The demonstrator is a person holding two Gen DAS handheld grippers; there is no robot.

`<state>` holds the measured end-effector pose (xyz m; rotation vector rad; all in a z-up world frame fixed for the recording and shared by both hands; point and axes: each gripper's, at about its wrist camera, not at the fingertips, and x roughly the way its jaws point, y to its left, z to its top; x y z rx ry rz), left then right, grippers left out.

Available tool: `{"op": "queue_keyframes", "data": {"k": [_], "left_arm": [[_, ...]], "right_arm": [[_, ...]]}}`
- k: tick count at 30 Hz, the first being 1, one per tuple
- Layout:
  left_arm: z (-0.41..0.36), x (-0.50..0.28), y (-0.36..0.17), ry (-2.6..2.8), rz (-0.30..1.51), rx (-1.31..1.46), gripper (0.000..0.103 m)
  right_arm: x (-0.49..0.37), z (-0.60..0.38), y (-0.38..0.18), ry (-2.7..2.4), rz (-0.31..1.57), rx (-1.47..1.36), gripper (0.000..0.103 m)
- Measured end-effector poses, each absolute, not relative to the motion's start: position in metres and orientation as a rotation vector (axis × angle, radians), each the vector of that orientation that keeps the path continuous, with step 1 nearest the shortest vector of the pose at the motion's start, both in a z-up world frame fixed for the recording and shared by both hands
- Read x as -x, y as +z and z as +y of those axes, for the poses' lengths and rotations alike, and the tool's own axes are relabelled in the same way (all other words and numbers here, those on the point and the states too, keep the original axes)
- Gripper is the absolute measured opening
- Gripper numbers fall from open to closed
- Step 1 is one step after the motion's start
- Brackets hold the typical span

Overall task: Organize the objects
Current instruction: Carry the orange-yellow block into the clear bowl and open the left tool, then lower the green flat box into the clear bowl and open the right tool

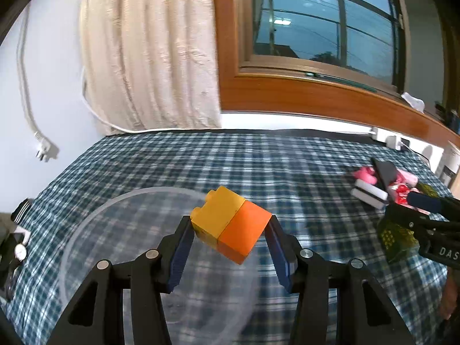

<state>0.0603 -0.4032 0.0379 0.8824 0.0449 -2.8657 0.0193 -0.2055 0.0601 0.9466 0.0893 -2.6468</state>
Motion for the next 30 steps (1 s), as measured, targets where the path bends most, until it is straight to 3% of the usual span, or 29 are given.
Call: {"op": "queue_keyframes", "data": {"k": [4, 8, 13, 20, 25, 28, 29, 30], "left_arm": [[-0.426, -0.065, 0.037, -2.84, 0.089, -0.872, 0.054], [-0.441, -0.067, 0.035, -2.826, 0.113, -0.863, 0.054], [-0.453, -0.066, 0.031, -2.819, 0.158, -0.881, 0.054], [-0.466, -0.067, 0.03, -2.79, 0.158, -0.873, 0.054], [-0.481, -0.069, 0.027, -2.764, 0.207, -0.879, 0.054], [-0.489, -0.071, 0.027, -2.75, 0.245, -0.873, 0.064], [-0.492, -0.071, 0.027, -2.746, 0.257, -0.867, 0.068], [-0.494, -0.072, 0.027, -2.741, 0.267, -0.86, 0.07]], "right_arm": [[-0.025, -0.207, 0.057, -2.664, 0.079, -0.941, 0.064], [-0.031, -0.179, 0.042, -2.759, 0.023, -1.013, 0.076], [-0.026, -0.15, 0.022, -2.771, -0.059, -1.138, 0.076], [-0.018, -0.158, 0.017, -2.757, 0.024, -1.165, 0.084], [-0.009, -0.169, 0.008, -2.738, 0.096, -1.227, 0.084], [-0.007, -0.17, 0.004, -2.724, 0.103, -1.256, 0.084], [-0.006, -0.17, 0.003, -2.725, 0.12, -1.251, 0.081], [-0.006, -0.171, 0.003, -2.725, 0.127, -1.253, 0.073]]}}
